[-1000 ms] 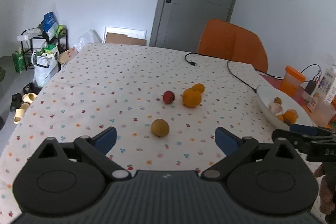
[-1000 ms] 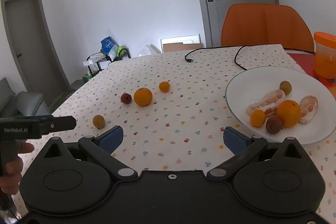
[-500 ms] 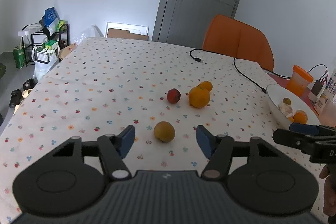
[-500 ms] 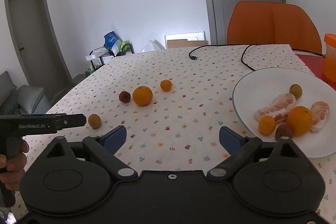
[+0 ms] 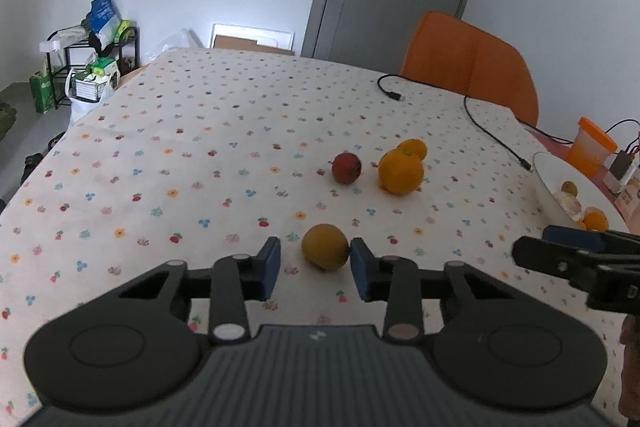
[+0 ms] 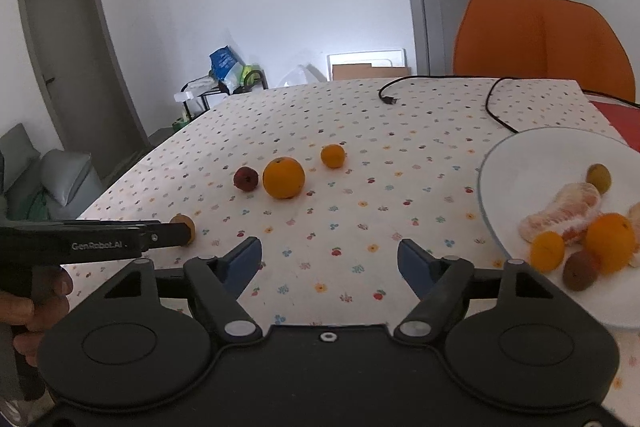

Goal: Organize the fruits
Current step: 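Grasp the yellow-green round fruit with the left gripper while the right grasps the large orange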

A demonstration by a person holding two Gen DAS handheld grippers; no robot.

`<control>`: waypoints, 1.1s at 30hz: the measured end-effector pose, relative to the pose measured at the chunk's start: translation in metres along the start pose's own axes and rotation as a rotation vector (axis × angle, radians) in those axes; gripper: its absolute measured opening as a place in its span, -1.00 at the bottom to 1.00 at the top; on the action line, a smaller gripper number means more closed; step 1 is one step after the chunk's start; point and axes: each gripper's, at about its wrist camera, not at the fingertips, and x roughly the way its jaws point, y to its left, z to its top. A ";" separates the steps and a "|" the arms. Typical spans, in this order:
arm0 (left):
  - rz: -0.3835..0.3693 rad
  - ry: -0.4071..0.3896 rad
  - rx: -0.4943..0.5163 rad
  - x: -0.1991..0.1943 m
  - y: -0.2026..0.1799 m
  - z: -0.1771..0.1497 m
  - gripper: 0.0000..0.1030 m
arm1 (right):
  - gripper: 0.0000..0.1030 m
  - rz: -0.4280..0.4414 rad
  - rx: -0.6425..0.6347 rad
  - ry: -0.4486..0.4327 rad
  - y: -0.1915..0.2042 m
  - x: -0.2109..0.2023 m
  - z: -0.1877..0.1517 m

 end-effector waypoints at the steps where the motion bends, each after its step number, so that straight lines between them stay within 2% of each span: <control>1: -0.005 -0.001 -0.001 0.000 0.000 0.000 -0.44 | 0.44 0.002 -0.003 0.002 0.000 0.002 0.001; 2: -0.013 0.000 -0.003 0.001 0.000 0.000 -0.52 | 0.44 0.003 -0.005 0.005 0.001 0.005 0.002; 26: 0.050 -0.059 -0.055 0.010 0.028 0.024 -0.52 | 0.33 0.036 -0.067 0.041 0.022 0.057 0.031; 33: 0.061 -0.066 -0.065 0.012 0.035 0.030 -0.52 | 0.19 0.034 -0.071 0.048 0.024 0.072 0.041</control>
